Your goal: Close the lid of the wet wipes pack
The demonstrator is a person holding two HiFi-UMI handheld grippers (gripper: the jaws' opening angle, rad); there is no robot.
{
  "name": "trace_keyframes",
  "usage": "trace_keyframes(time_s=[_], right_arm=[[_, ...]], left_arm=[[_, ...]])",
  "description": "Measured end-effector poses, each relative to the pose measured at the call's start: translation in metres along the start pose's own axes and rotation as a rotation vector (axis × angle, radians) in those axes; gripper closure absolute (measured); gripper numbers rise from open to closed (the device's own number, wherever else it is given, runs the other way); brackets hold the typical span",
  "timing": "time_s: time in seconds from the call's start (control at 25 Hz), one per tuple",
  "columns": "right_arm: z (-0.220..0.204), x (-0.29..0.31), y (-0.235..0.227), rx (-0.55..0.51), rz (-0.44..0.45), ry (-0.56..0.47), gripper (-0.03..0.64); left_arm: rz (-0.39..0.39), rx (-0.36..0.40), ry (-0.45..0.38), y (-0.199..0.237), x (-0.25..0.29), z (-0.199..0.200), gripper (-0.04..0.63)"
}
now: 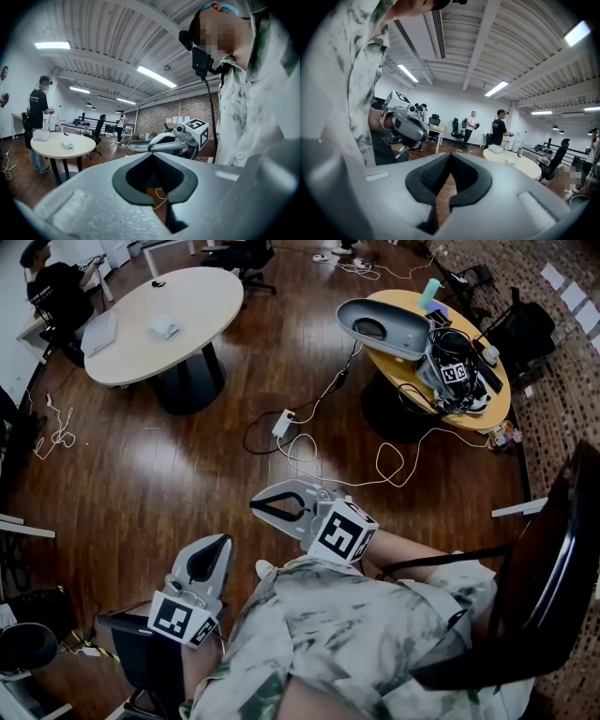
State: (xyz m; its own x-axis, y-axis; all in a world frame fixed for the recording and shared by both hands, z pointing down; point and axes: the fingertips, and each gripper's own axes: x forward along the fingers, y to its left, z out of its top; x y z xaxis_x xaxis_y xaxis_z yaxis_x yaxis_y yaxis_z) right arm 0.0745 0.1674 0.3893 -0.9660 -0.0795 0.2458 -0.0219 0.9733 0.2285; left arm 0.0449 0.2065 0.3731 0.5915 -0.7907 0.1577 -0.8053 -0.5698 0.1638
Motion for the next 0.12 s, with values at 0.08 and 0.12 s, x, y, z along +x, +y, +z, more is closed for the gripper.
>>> trace_keyframes(time_s=[0.08,0.12], right_arm=[[0.002,0.012,0.001,-0.004,0.001,0.003,0.612],[0.004,0.018,0.001,-0.004,0.001,0.005,0.612]], left_arm=[[-0.005,-0.003,-0.002,0.009,-0.007,0.001,0.595],[-0.007,-0.005,-0.003,0.014,-0.01,0.001,0.595]])
